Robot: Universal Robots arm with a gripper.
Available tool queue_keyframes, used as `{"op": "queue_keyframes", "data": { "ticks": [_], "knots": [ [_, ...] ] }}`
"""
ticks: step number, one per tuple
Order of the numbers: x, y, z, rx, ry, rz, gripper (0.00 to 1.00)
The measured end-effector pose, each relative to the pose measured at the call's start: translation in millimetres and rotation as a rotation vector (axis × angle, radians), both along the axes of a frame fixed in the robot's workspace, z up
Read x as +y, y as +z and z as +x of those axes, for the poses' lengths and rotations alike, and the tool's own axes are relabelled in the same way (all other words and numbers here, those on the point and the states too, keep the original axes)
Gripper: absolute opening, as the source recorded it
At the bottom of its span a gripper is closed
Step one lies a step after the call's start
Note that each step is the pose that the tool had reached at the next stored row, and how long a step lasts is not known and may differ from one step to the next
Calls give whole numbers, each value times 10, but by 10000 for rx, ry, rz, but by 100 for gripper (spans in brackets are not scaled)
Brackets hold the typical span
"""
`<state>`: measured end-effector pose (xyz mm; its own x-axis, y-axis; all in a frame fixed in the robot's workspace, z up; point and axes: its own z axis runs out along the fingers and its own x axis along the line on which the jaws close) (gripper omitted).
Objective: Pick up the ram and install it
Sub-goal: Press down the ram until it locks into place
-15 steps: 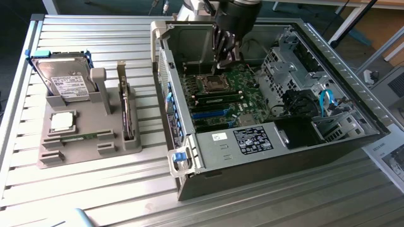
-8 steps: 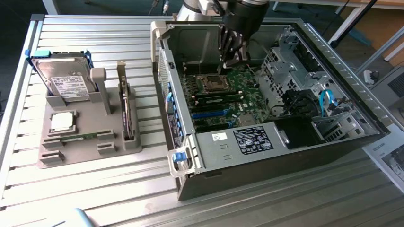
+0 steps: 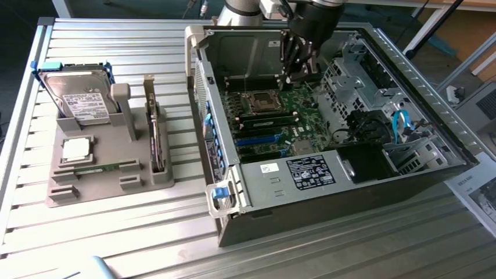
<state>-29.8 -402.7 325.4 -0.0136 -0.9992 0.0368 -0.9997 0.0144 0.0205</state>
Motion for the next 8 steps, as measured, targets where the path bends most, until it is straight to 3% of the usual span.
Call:
{"op": "queue_keyframes", "data": {
  "ticks": [8],
  "knots": [
    [0,0,238,10,0,-1,10]
  ]
}}
